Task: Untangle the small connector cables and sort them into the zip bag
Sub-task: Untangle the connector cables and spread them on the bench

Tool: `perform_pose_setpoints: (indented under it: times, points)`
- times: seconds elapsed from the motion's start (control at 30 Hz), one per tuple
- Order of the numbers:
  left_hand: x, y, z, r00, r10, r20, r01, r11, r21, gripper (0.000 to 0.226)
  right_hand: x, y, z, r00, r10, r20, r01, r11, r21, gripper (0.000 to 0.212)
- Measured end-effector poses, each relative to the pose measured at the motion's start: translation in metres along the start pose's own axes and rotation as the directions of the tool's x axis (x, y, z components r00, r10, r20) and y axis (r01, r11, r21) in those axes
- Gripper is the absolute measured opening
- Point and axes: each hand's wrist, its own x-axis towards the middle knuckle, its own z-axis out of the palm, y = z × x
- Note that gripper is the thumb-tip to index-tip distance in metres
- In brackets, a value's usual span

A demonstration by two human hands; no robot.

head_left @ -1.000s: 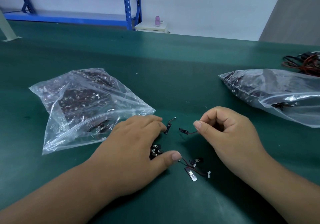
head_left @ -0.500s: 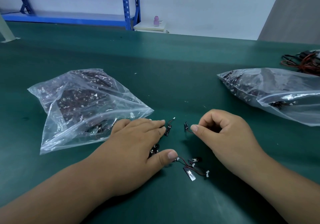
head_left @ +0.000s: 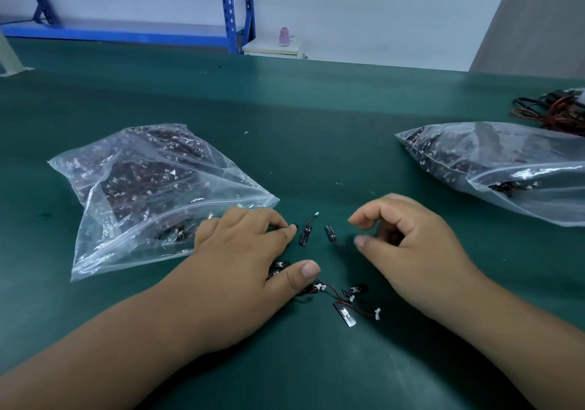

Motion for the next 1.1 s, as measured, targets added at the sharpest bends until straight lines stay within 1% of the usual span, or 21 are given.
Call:
perform_pose_setpoints:
  times: [0.07, 0.13, 0.17, 0.23, 0.3, 0.37, 0.53, 0.6, 0.67, 0.73, 0.87, 0.97, 1.1]
  points:
    - [-0.001, 0.000, -0.001, 1.000, 0.016, -0.006, -0.016, 1.000, -0.008, 0.102, -0.001, -0.002, -0.008, 0.985, -0.039, 0.168, 0.041, 0.999, -0.009, 0.024]
    - [-0.003, 0.000, -0.002, 0.999, 0.025, -0.020, -0.026, 0.999, -0.023, 0.102, -0.002, -0.003, -0.016, 0.932, -0.032, 0.362, 0.059, 0.996, -0.064, 0.027]
    - [-0.004, 0.000, -0.003, 0.999, 0.024, -0.030, -0.026, 0.999, -0.038, 0.098, -0.002, -0.003, -0.018, 0.901, -0.029, 0.433, 0.087, 0.990, -0.113, 0.028]
    - [-0.006, -0.001, -0.006, 0.999, 0.015, -0.050, -0.019, 0.997, -0.070, 0.084, -0.003, -0.003, -0.018, 0.870, -0.044, 0.491, 0.163, 0.966, -0.201, 0.027]
    - [-0.008, -0.001, -0.008, 0.998, 0.011, -0.058, -0.016, 0.996, -0.085, 0.067, -0.003, -0.003, -0.016, 0.868, -0.070, 0.492, 0.215, 0.945, -0.245, 0.022]
    - [-0.010, 0.000, -0.010, 0.999, 0.021, -0.042, -0.024, 0.997, -0.068, 0.056, -0.003, -0.003, -0.015, 0.870, -0.078, 0.488, 0.226, 0.941, -0.252, 0.017]
    - [-0.011, 0.001, -0.013, 0.997, 0.075, -0.010, -0.076, 0.996, -0.045, 0.040, -0.002, -0.003, -0.016, 0.885, -0.092, 0.457, 0.202, 0.959, -0.197, 0.010]
    - [-0.011, 0.001, -0.014, 0.996, 0.085, -0.007, -0.085, 0.996, -0.041, 0.036, -0.001, -0.004, -0.018, 0.890, -0.081, 0.449, 0.164, 0.975, -0.149, 0.014]
    - [-0.011, 0.001, -0.014, 0.996, 0.086, -0.004, -0.086, 0.995, -0.042, 0.034, 0.000, -0.004, -0.020, 0.906, -0.059, 0.420, 0.080, 0.996, -0.033, 0.020]
    - [-0.011, 0.001, -0.013, 0.996, 0.093, -0.001, -0.093, 0.995, -0.045, 0.031, 0.003, -0.001, -0.023, 0.930, -0.053, 0.363, 0.020, 0.995, 0.096, 0.017]
    - [-0.012, 0.001, -0.013, 0.991, 0.132, 0.006, -0.131, 0.986, -0.105, 0.021, 0.008, 0.007, -0.018, 0.980, 0.019, 0.198, -0.063, 0.974, 0.219, 0.014]
    - [-0.011, 0.001, -0.014, 0.986, 0.166, 0.009, -0.163, 0.978, -0.128, 0.017, 0.009, 0.011, -0.014, 0.994, 0.069, 0.085, -0.087, 0.969, 0.232, 0.010]
    - [-0.011, 0.001, -0.014, 0.981, 0.194, 0.002, -0.192, 0.970, -0.149, 0.014, 0.009, 0.015, -0.010, 0.994, 0.105, -0.013, -0.100, 0.975, 0.200, 0.014]
